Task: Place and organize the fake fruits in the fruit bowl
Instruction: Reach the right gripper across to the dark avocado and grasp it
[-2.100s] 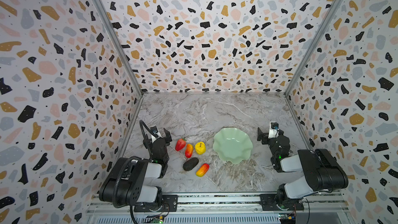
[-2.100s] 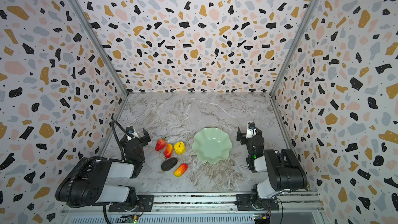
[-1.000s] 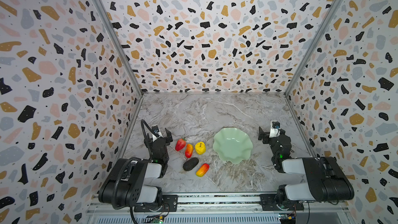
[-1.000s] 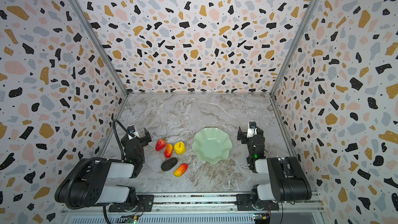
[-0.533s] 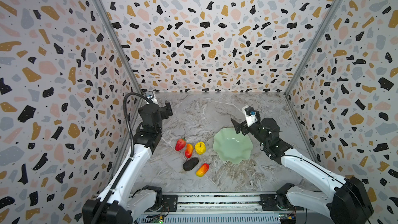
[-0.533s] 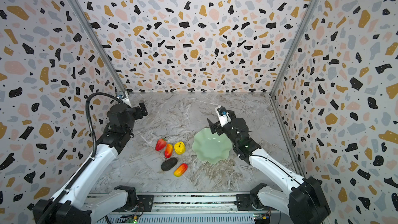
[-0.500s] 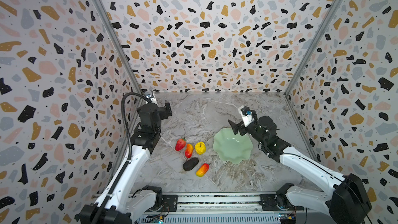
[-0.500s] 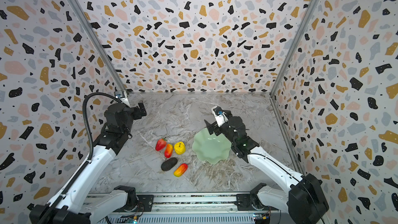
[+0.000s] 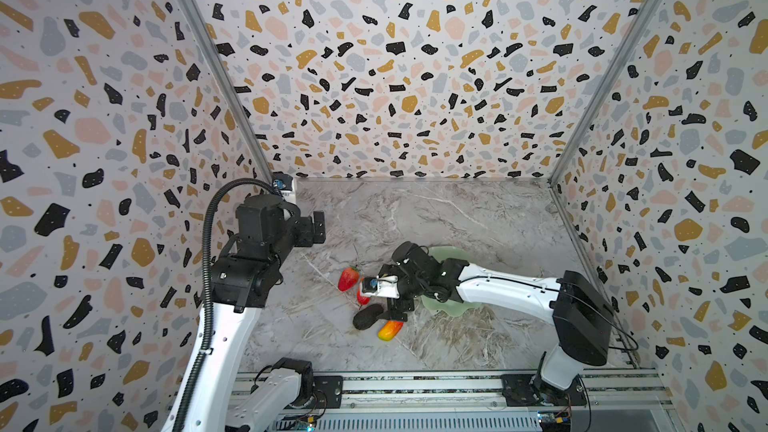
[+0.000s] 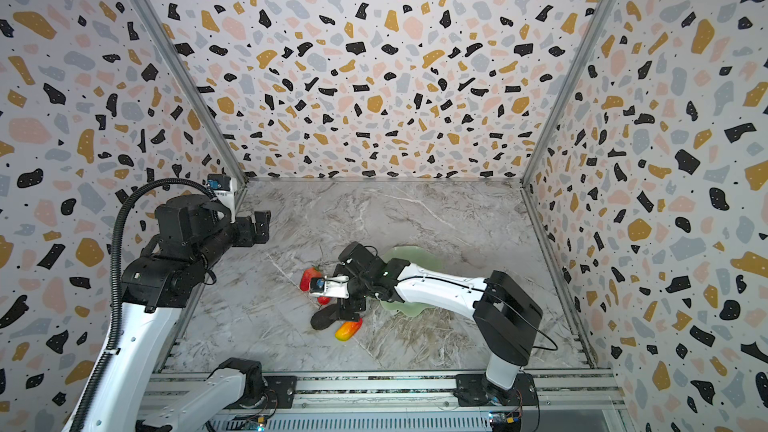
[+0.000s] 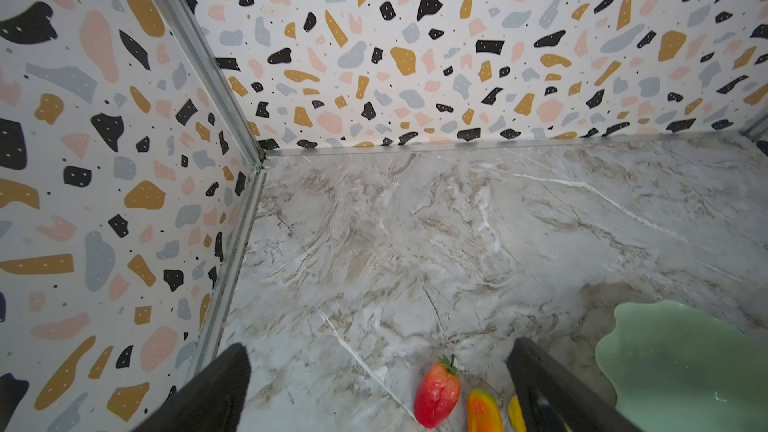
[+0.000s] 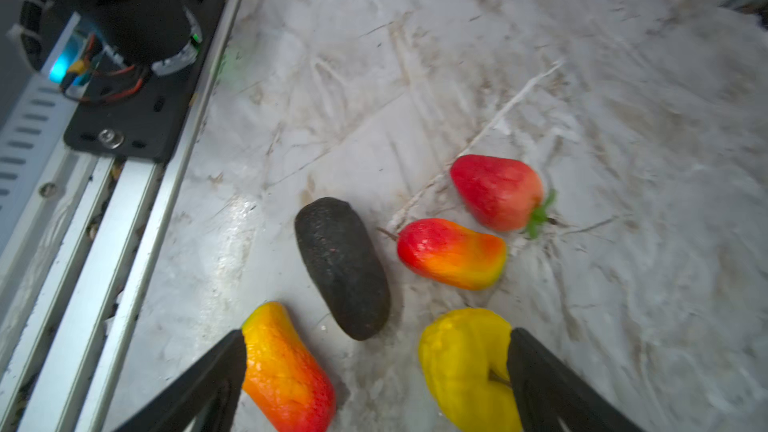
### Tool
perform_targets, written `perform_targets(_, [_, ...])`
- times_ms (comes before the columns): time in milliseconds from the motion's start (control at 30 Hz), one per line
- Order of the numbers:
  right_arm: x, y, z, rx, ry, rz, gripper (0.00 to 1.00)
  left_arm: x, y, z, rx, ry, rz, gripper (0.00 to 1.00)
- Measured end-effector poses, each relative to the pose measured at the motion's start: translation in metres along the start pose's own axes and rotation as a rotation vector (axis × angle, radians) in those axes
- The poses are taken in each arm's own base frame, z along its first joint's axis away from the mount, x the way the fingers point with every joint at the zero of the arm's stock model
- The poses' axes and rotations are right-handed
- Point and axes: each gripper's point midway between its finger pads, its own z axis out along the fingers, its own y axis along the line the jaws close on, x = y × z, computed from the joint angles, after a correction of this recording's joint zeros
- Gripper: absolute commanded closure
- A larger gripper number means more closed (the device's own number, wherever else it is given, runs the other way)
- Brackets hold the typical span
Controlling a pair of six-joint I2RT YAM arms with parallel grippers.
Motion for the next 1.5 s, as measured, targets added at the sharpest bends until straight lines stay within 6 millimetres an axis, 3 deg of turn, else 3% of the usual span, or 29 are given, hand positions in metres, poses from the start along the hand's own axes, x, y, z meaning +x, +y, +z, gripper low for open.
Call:
perform_targets(200, [-0.001, 0.016, 0.028, -0.072, 0.035, -0.038, 0.3, 0.012, -0.006, -0.004, 0.038, 0.042, 0.011, 0.0])
perform_targets(300, [0.0, 0.019, 0.038, -0.089, 0.047, -0.04, 0.37, 0.015, -0.008, -0.004, 0.048, 0.05, 0.017, 0.01])
perform_targets(600, [0.015, 0.024, 0.055, -0.121, 0.081, -0.026, 0.37, 0.021, -0.011, 0.002, 0.062, 0.07, 0.025, 0.0])
perform_targets(767, [0.017, 0.021, 0.064, -0.116, 0.075, -0.031, 0.28, 0.033, -0.013, 0.011, 0.073, 0.102, 0.027, 0.0])
perform_targets(1100, [0.024, 0.017, 0.081, -0.104, 0.094, -0.035, 0.28, 0.036, -0.015, 0.019, 0.081, 0.104, 0.03, 0.0])
perform_targets(1200, [0.033, 0.02, 0.09, -0.108, 0.121, -0.031, 0.32, 0.041, -0.017, 0.023, 0.09, 0.111, 0.03, 0.0])
perform_targets(1300, [0.037, 0.019, 0.092, -0.1, 0.137, -0.028, 0.42, 0.046, -0.019, 0.028, 0.099, 0.12, 0.03, 0.0])
perform_targets(1500, [0.029, 0.013, 0.091, -0.079, 0.126, -0.028, 0.56, 0.05, -0.022, 0.033, 0.111, 0.119, 0.029, 0.01])
